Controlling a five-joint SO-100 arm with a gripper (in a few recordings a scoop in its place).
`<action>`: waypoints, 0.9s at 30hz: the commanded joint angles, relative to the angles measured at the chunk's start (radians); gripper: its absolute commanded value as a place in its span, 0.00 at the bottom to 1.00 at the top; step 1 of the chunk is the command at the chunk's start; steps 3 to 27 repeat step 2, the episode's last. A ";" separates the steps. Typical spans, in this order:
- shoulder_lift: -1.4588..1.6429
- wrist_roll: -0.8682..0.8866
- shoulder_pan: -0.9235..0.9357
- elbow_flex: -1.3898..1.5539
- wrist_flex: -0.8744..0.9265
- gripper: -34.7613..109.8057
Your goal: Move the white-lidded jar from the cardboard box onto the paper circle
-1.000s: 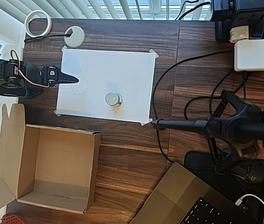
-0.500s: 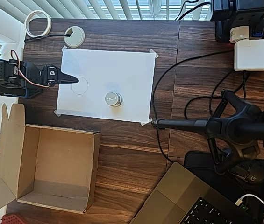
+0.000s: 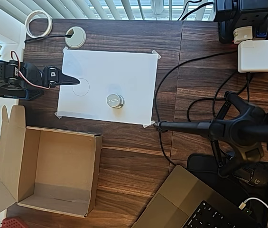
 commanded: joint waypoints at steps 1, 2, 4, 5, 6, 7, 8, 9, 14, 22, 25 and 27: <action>0.064 -0.014 -0.011 -0.017 0.008 0.24; 0.064 -0.014 -0.011 -0.017 0.008 0.24; 0.064 -0.014 -0.011 -0.017 0.008 0.24; 0.064 -0.014 -0.011 -0.017 0.008 0.24; 0.064 -0.014 -0.011 -0.017 0.008 0.24; 0.064 -0.014 -0.011 -0.017 0.008 0.24; 0.064 -0.014 -0.011 -0.017 0.008 0.24; 0.064 -0.014 -0.011 -0.017 0.008 0.24; 0.064 -0.014 -0.011 -0.017 0.008 0.24; 0.064 -0.014 -0.011 -0.017 0.008 0.24; 0.064 -0.014 -0.011 -0.017 0.008 0.24; 0.064 -0.014 -0.011 -0.017 0.008 0.24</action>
